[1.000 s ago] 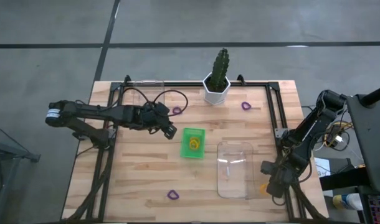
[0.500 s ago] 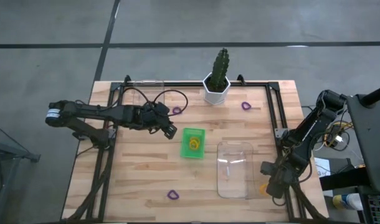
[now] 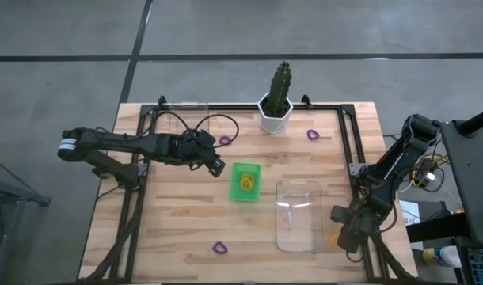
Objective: Sort spring keychains
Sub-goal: Put the orange spring keychain into the green bin
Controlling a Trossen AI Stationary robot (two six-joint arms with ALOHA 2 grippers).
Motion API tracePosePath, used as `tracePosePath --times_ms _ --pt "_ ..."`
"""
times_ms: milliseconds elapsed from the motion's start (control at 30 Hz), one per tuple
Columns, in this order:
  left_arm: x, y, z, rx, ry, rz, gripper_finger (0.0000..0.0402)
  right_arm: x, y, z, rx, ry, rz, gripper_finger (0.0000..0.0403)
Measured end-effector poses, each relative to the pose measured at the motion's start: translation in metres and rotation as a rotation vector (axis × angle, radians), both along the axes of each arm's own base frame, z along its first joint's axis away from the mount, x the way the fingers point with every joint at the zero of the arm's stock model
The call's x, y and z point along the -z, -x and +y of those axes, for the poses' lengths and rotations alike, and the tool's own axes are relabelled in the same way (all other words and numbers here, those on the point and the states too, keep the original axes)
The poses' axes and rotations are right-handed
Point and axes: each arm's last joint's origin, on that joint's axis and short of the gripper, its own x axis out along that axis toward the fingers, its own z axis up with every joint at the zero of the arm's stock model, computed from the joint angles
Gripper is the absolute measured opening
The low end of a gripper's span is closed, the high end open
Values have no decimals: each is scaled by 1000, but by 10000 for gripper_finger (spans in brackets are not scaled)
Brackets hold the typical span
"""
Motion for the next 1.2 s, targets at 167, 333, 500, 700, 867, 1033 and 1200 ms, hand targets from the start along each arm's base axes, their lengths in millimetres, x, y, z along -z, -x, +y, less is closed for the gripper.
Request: tracePosePath --times_ms 167,333,500,700,867,1033,1200 --pt "0 0 0 3 3 0 117 1 0 0 16 -3 5 59" --pt "0 0 -1 9 9 1 117 -1 -2 2 29 -13 -35 72" --pt "0 0 -1 21 17 2 117 -1 -3 2 42 -16 -35 122" --pt "0 0 -1 22 17 3 117 -1 -3 3 41 -20 -38 180" --pt "0 0 -1 26 14 5 117 -1 -3 3 19 -7 -68 199" --pt "0 0 -1 27 14 5 117 2 -4 0 22 33 -112 201" --pt "0 0 -1 27 14 6 117 7 -1 -3 50 36 -73 201"
